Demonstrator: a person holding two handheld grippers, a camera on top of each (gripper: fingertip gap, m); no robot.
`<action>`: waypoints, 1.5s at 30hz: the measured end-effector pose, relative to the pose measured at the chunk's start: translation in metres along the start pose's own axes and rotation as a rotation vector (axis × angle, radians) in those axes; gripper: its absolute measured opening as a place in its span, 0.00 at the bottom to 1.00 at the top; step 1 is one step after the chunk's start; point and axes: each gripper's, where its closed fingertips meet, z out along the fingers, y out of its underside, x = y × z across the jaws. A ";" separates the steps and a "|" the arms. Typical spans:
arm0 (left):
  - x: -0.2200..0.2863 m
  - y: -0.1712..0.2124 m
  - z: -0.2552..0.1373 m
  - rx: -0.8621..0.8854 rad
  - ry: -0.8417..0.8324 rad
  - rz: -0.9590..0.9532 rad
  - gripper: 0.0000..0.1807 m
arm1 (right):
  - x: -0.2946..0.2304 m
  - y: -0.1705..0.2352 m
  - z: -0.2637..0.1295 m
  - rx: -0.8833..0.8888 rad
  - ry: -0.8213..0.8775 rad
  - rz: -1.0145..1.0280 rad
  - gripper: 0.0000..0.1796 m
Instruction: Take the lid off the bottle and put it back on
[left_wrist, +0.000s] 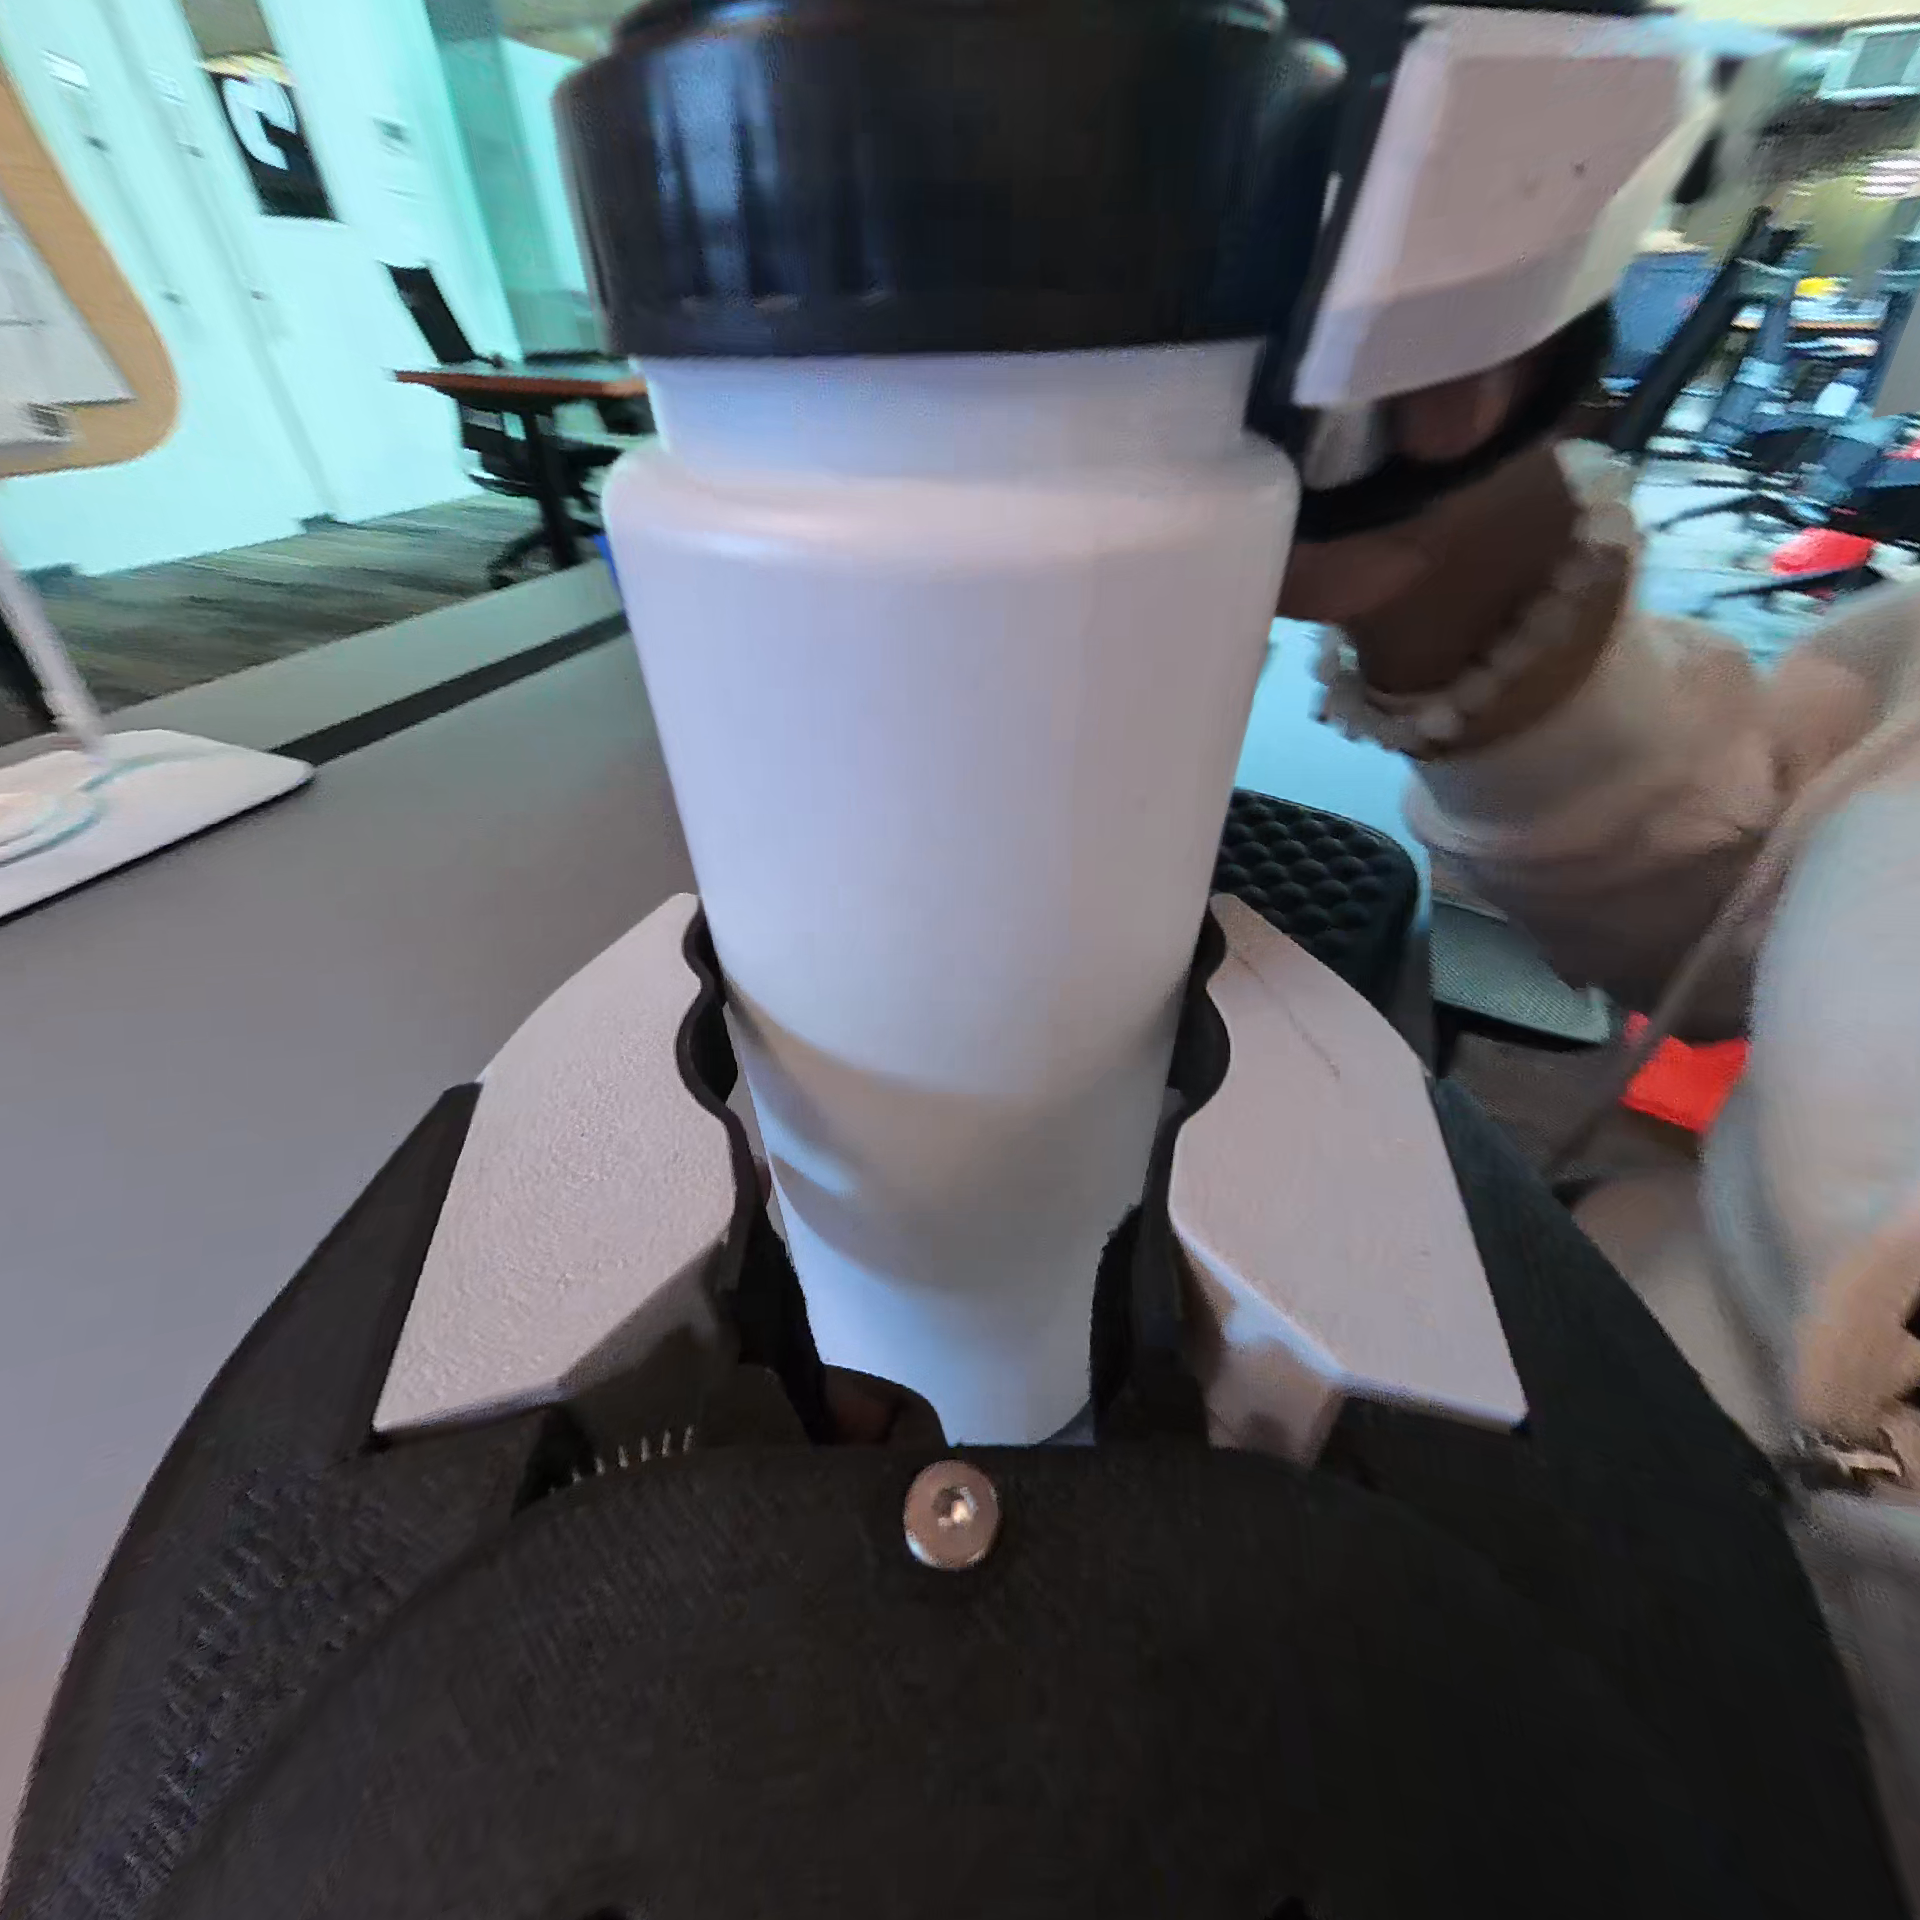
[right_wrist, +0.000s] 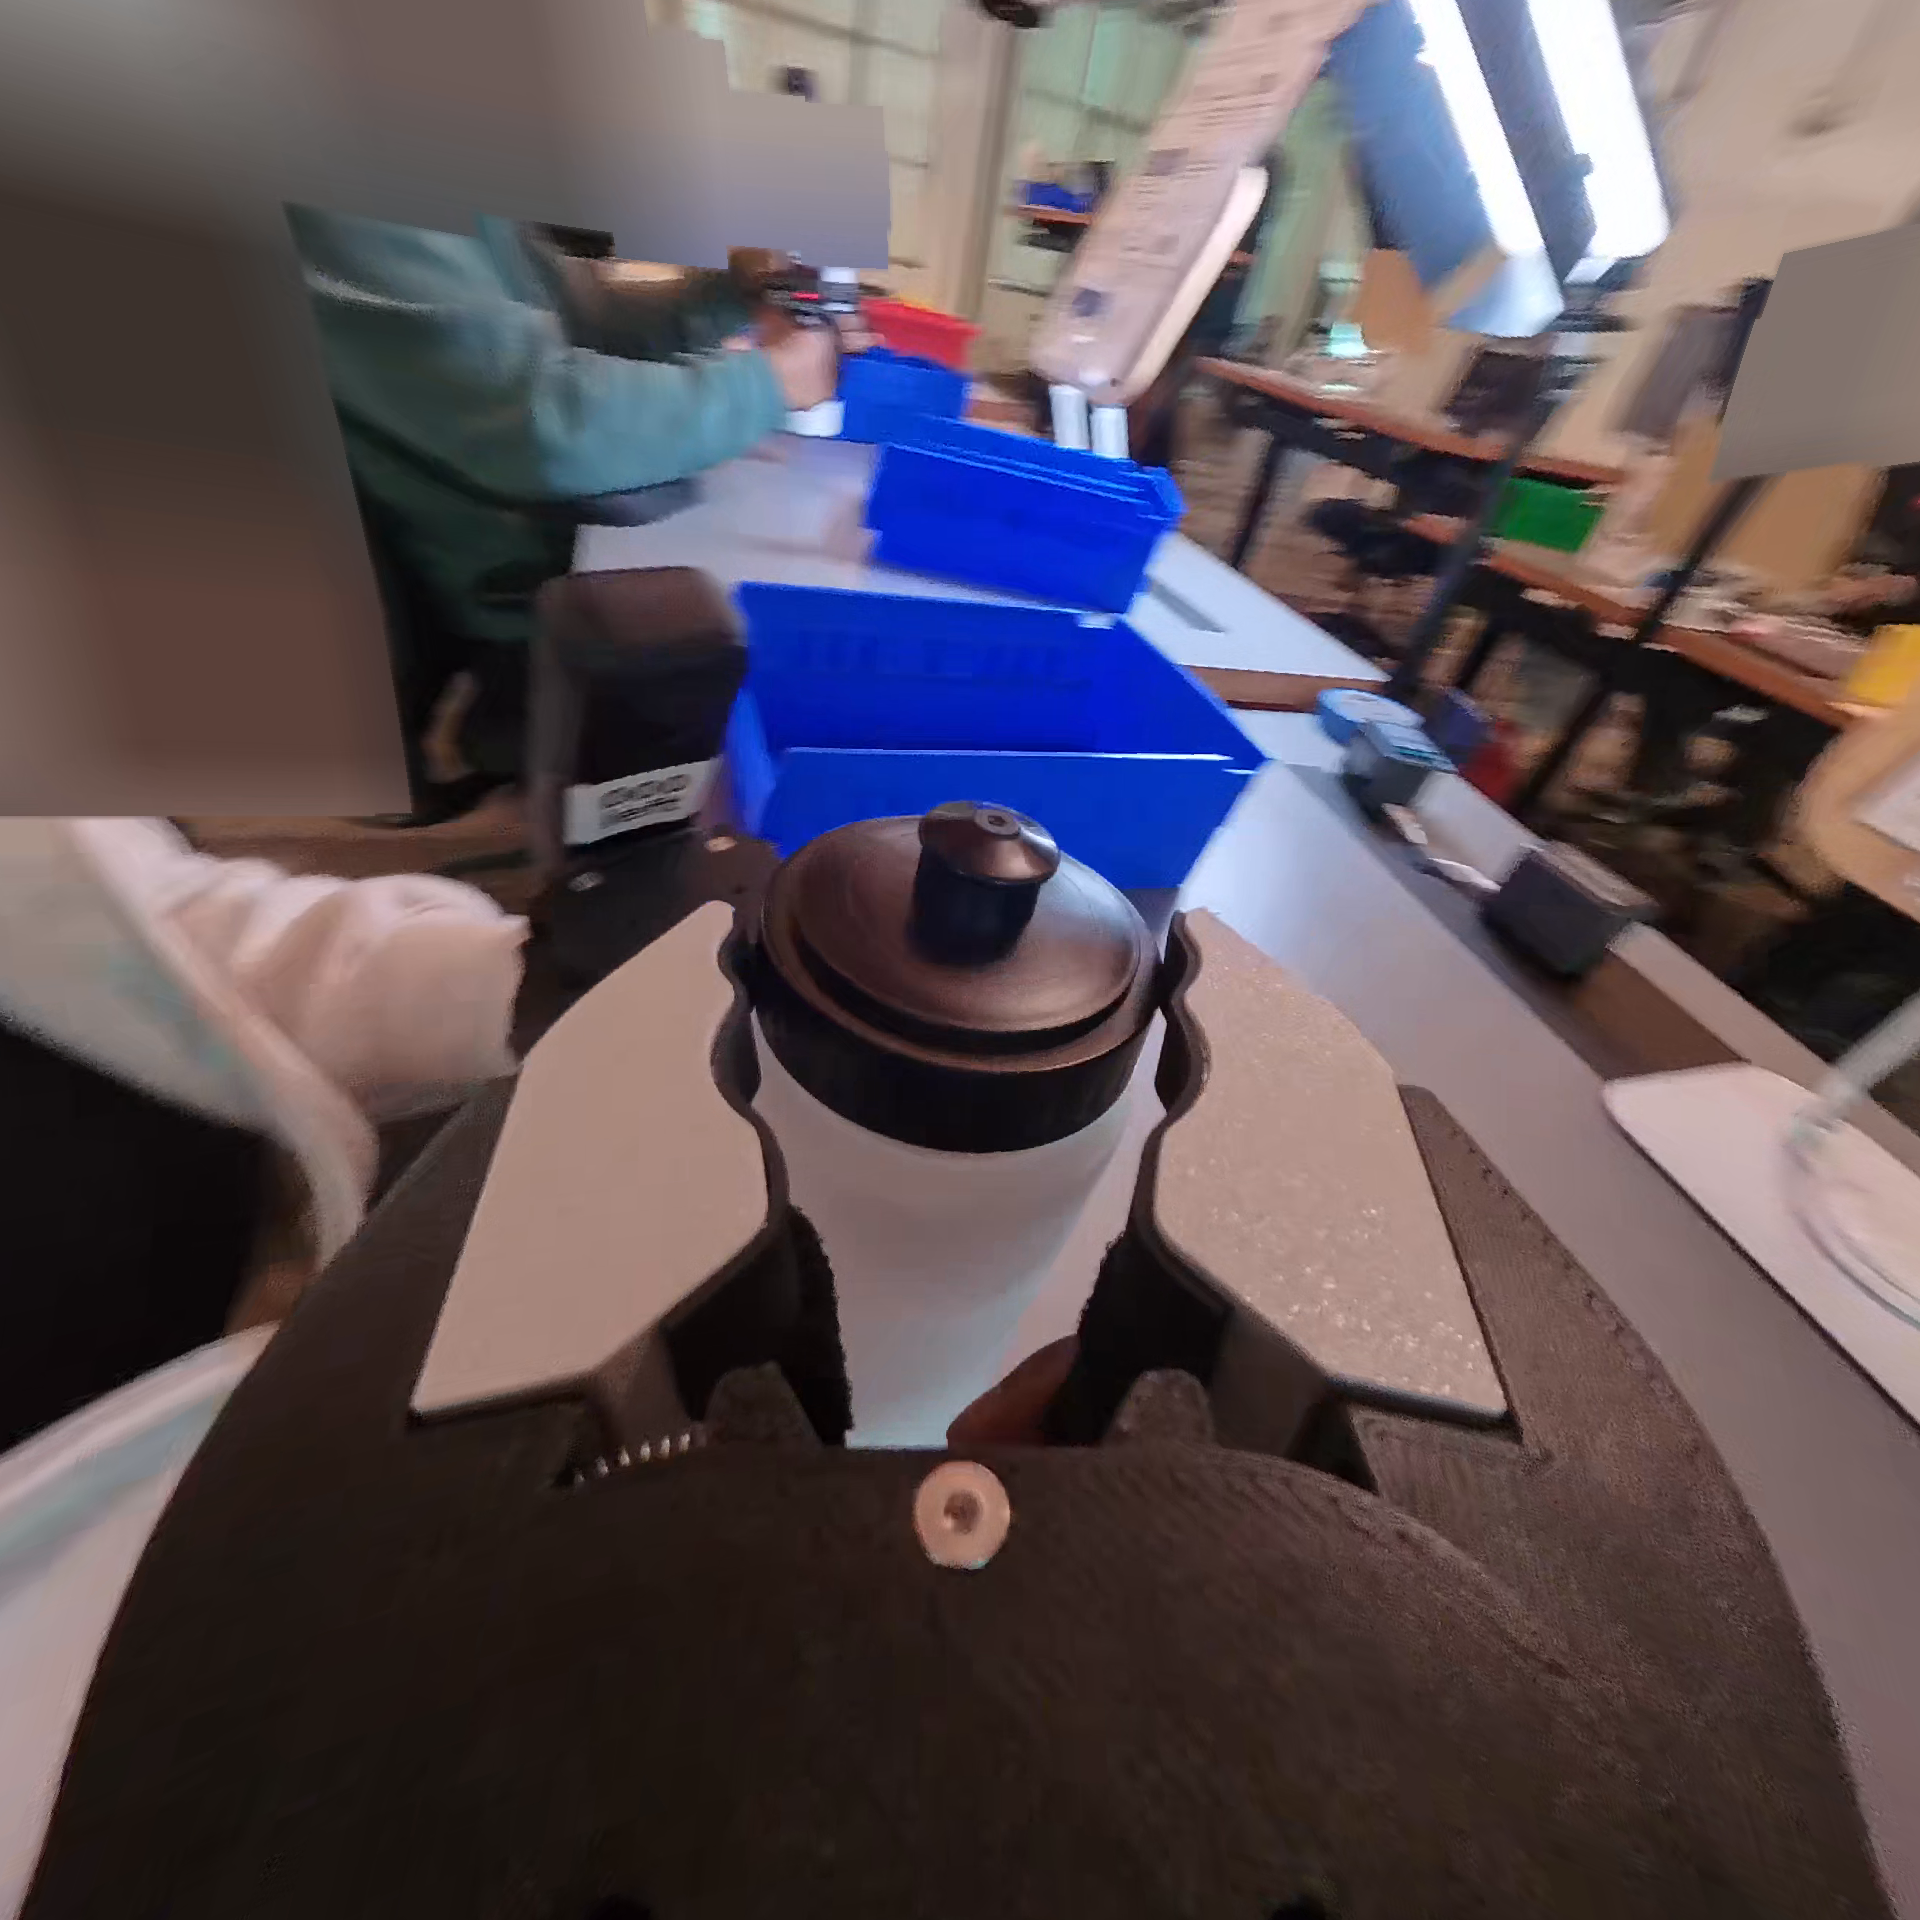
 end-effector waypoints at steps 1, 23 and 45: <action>0.002 0.000 0.000 -0.014 0.045 0.000 0.47 | -0.002 0.000 -0.001 0.005 -0.084 -0.001 0.42; 0.015 -0.001 -0.003 0.027 0.192 0.039 0.47 | 0.178 0.019 -0.135 -0.302 0.459 -0.018 0.42; 0.005 -0.002 -0.003 0.060 0.149 0.009 0.47 | 0.304 0.296 -0.308 -0.953 1.120 0.618 0.48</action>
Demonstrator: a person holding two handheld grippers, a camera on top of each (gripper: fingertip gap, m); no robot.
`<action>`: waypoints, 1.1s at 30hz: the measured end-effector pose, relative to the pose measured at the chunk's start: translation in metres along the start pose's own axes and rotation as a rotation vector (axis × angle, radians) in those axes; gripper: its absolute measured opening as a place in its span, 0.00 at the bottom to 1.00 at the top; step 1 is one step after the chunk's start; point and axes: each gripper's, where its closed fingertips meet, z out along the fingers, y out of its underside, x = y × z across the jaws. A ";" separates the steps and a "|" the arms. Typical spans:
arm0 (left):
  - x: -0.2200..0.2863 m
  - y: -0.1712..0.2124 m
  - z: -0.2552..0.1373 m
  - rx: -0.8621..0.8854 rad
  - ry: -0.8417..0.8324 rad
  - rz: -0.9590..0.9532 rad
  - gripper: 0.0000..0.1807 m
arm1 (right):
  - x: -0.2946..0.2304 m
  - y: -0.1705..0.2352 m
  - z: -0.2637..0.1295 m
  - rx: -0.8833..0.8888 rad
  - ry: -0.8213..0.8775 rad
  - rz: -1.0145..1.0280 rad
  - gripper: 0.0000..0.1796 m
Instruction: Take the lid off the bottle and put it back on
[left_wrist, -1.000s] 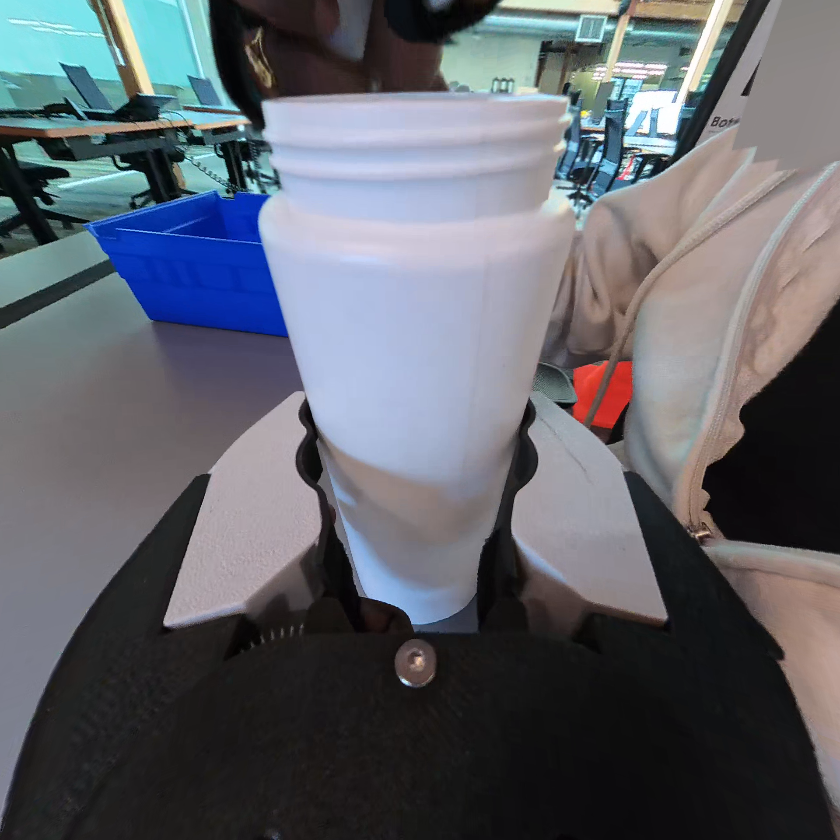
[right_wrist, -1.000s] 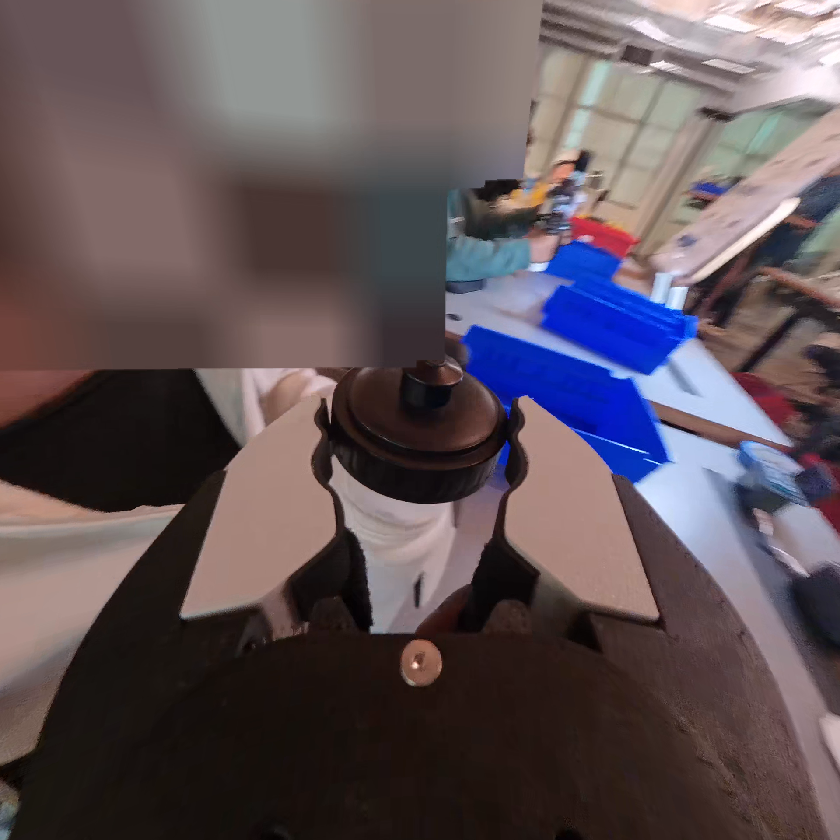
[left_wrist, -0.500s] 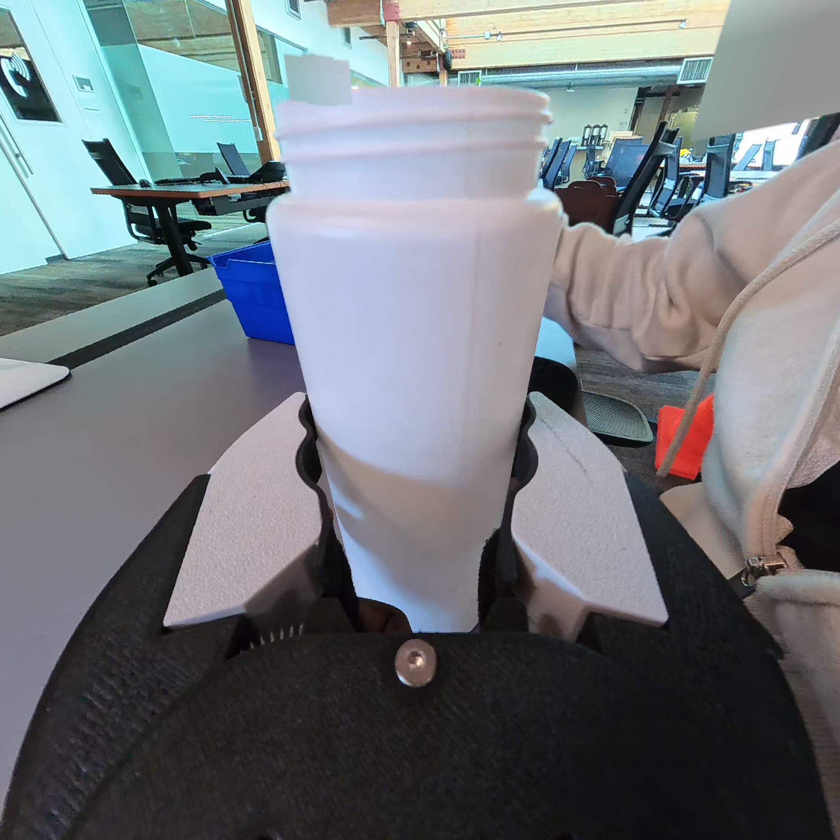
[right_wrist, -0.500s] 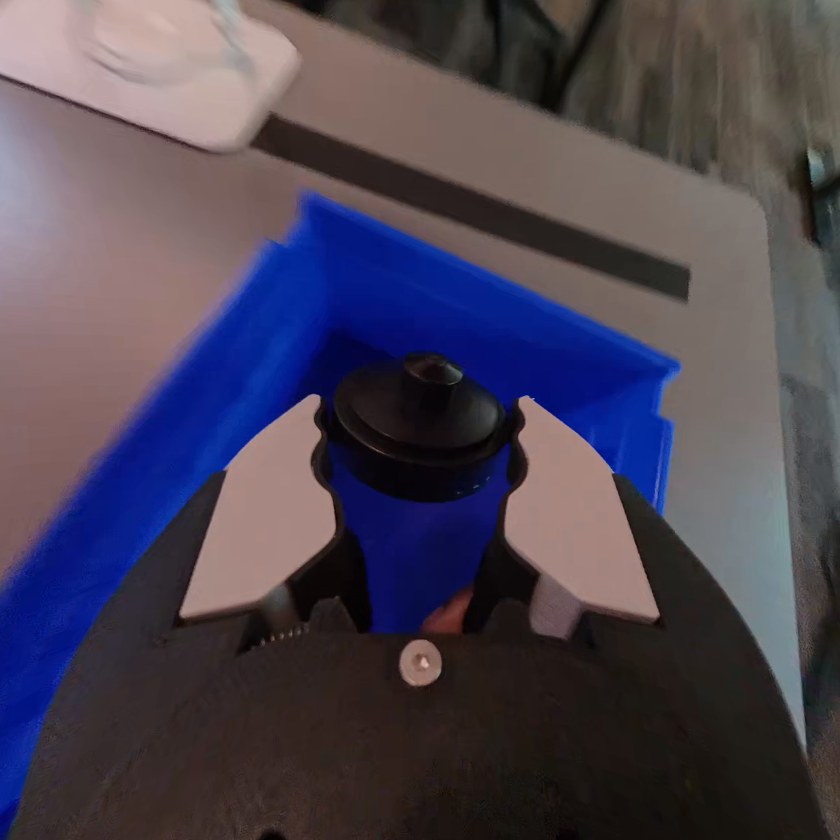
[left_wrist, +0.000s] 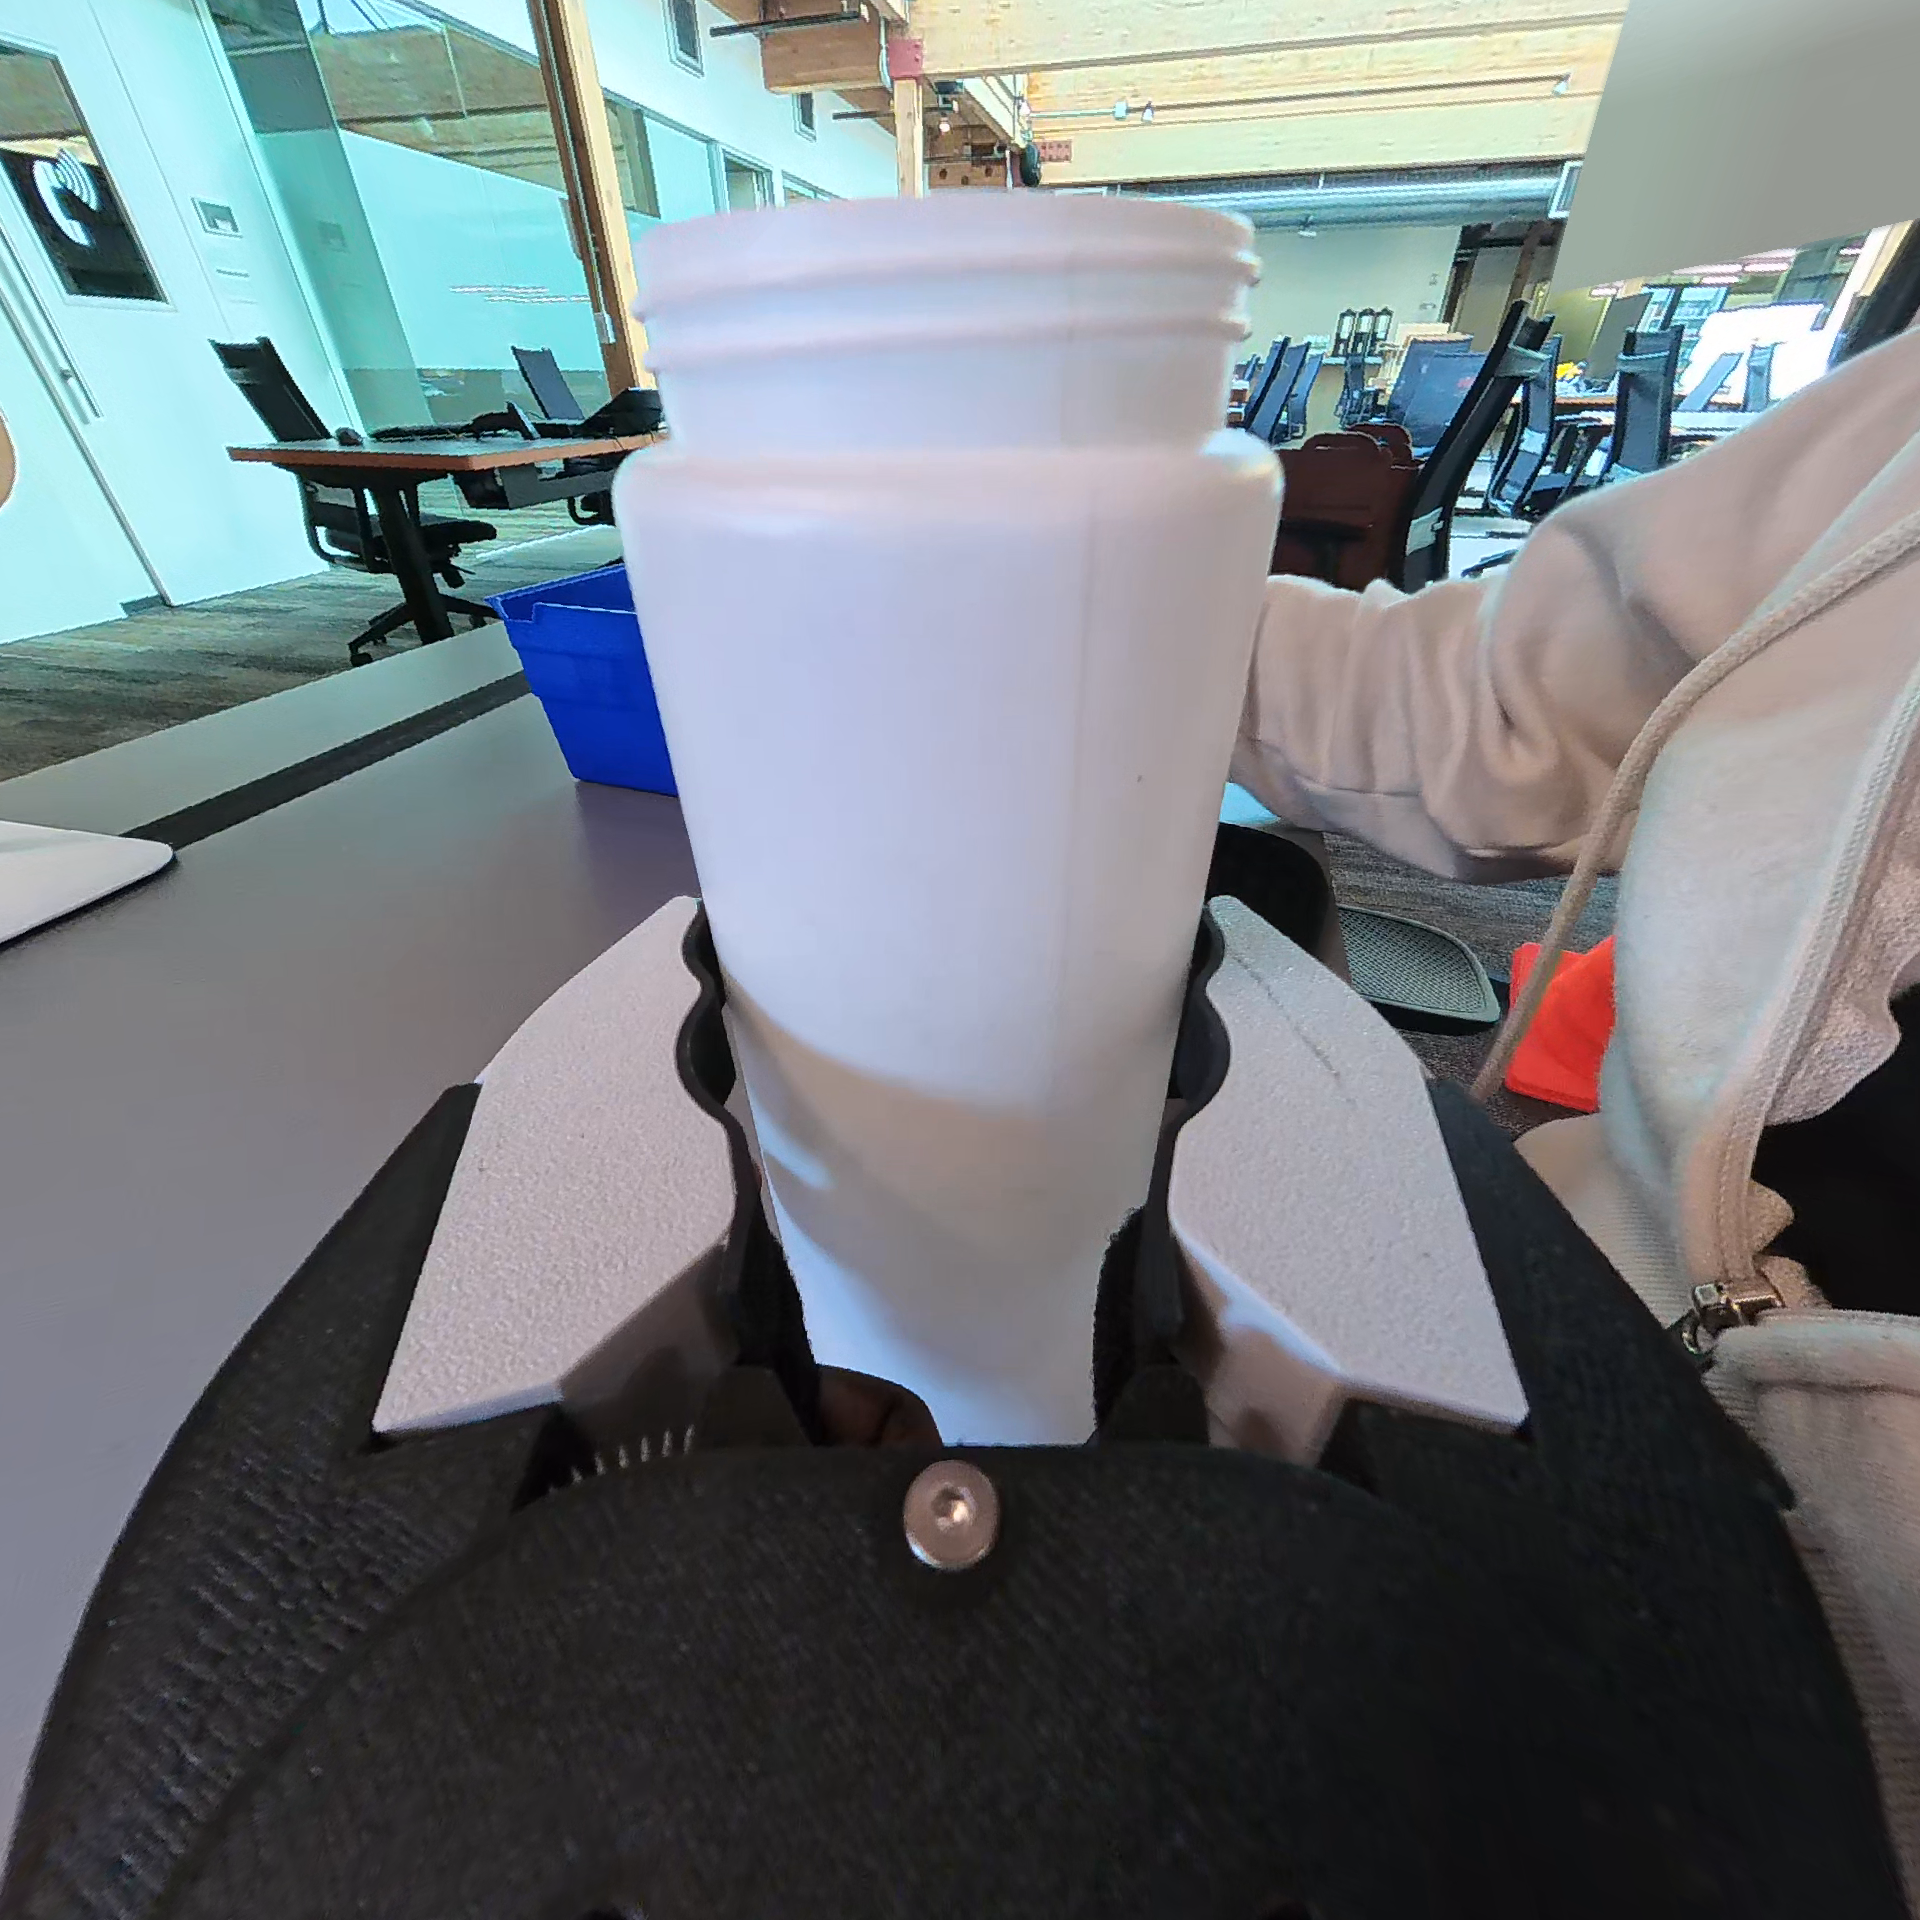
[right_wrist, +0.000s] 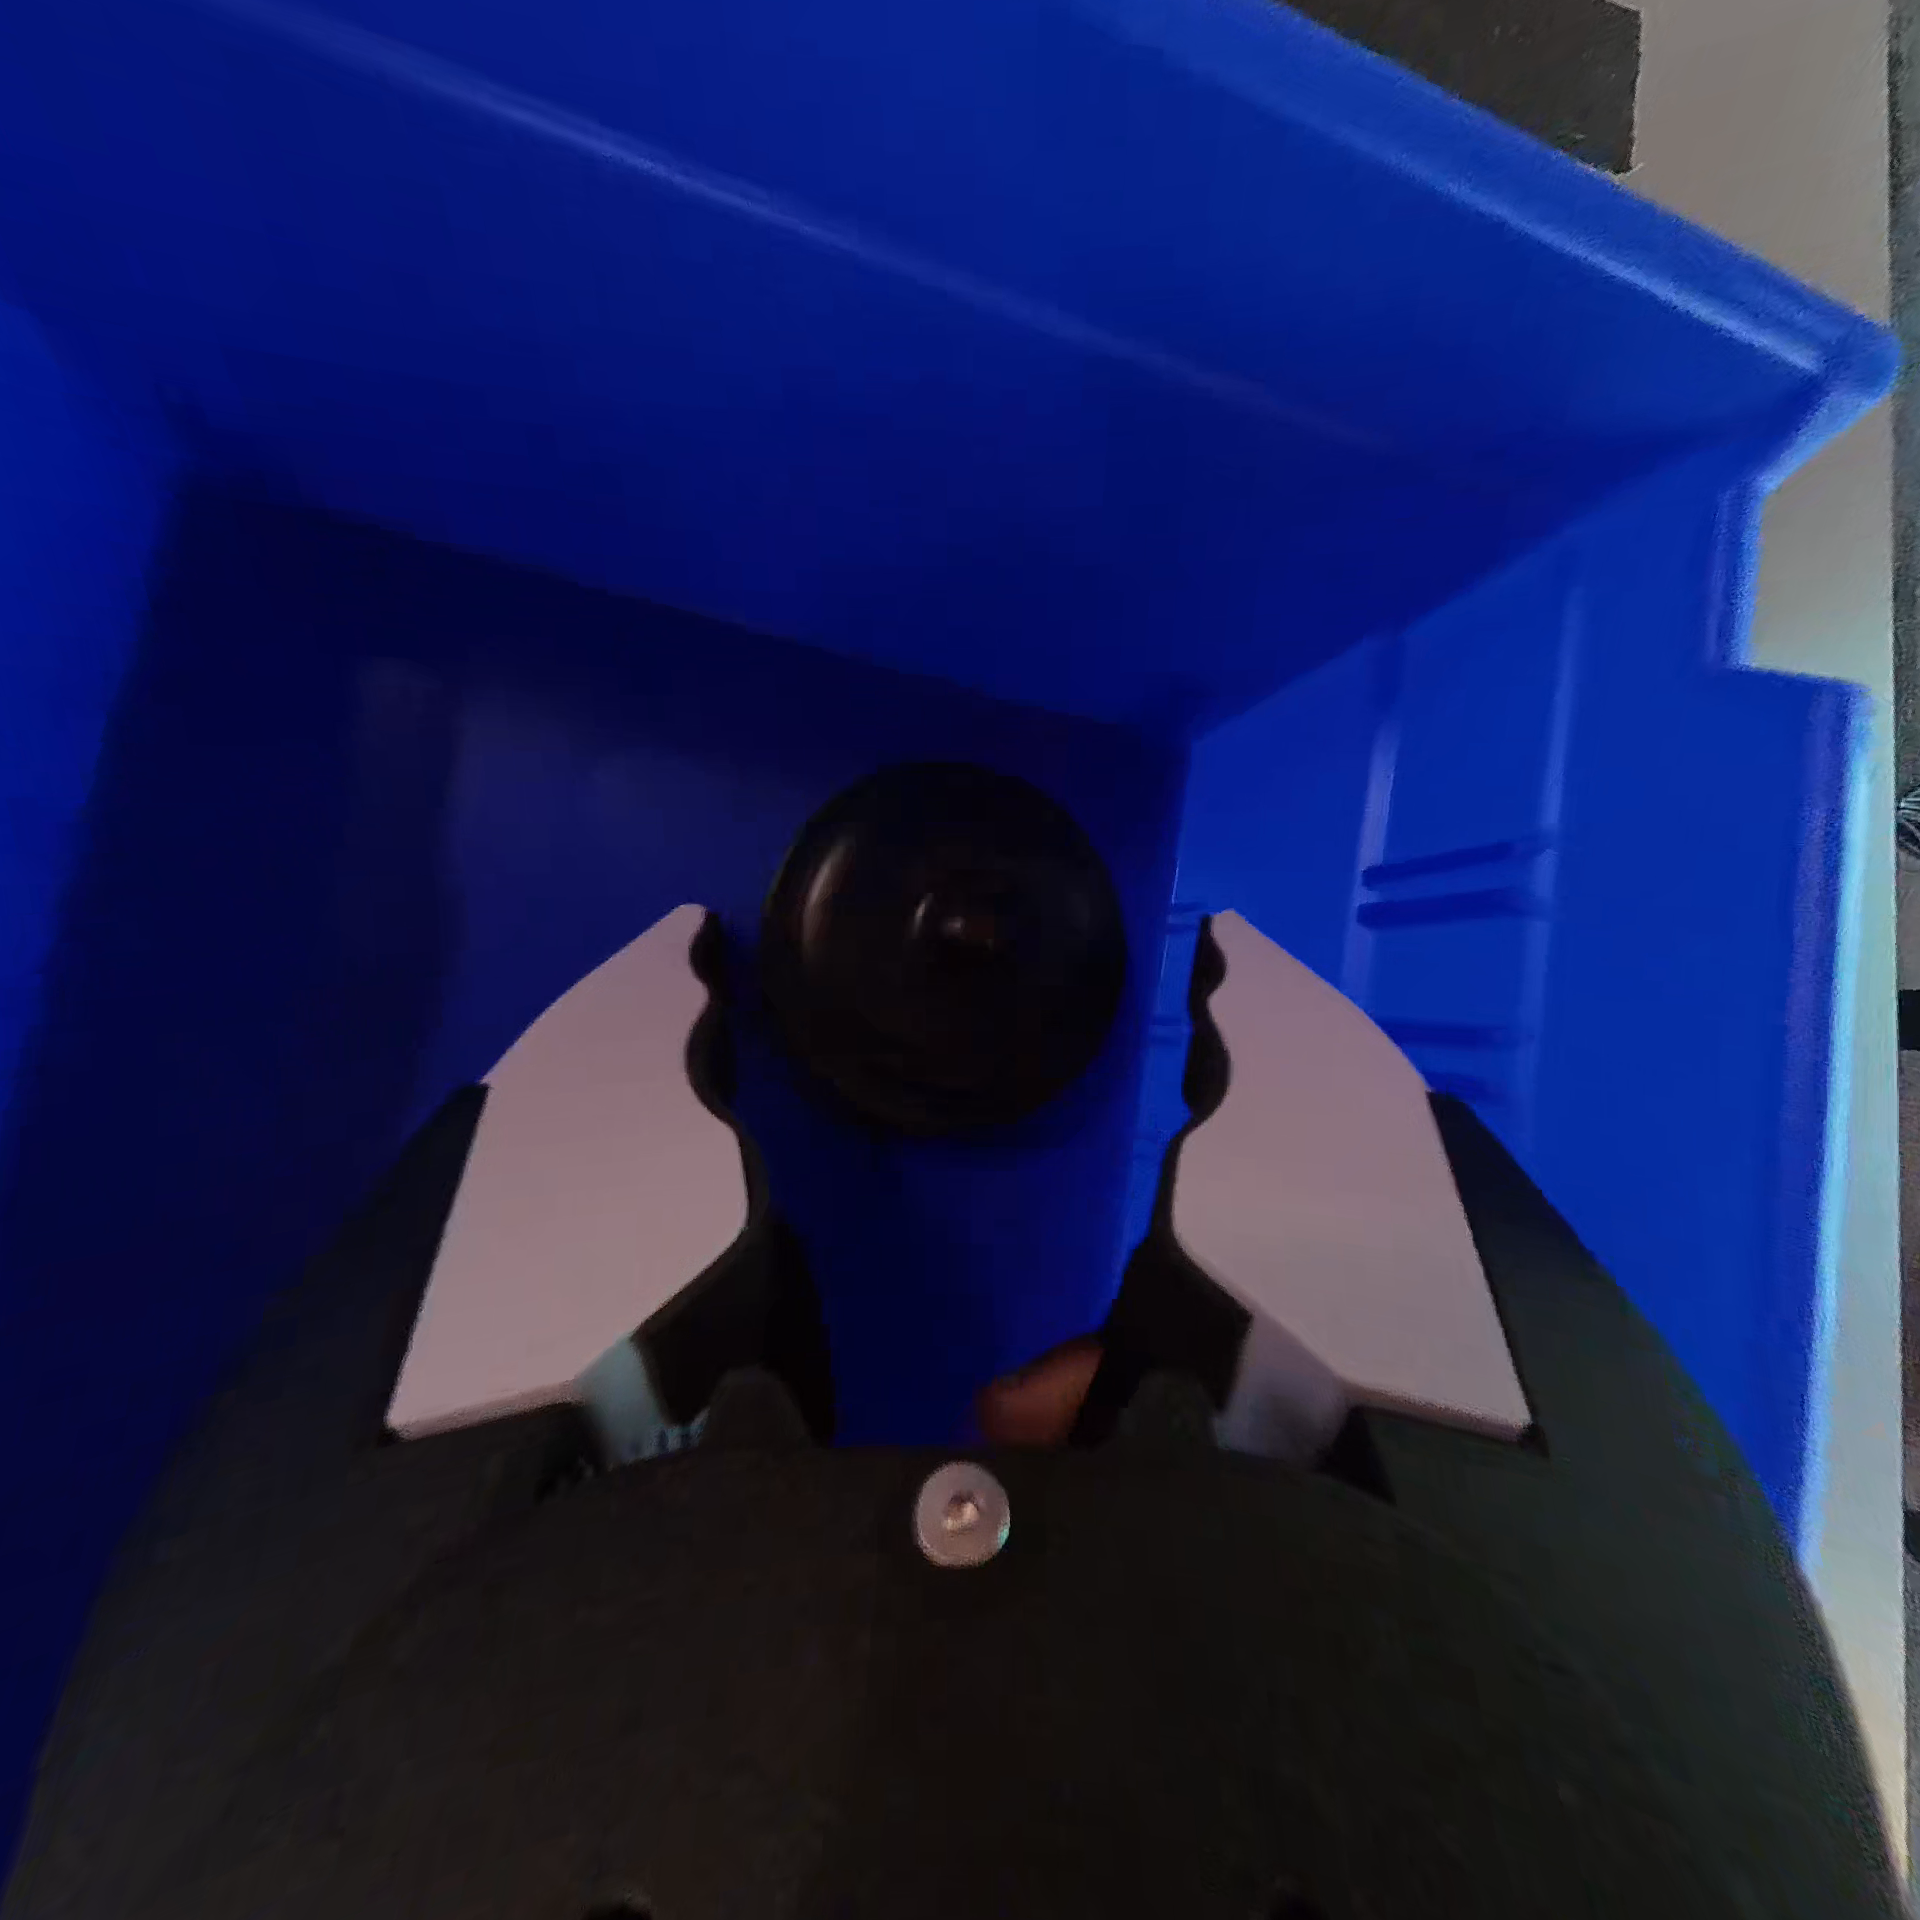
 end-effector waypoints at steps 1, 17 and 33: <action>0.000 0.000 0.000 0.001 -0.002 0.000 0.47 | -0.002 -0.002 -0.005 0.012 -0.009 0.000 0.52; 0.000 -0.001 0.000 0.009 0.002 0.011 0.47 | -0.349 0.045 -0.390 0.717 -1.071 -1.474 0.19; -0.067 -0.062 -0.074 0.554 -0.308 -0.212 0.42 | -0.258 -0.005 -0.374 0.807 -0.480 -1.217 0.05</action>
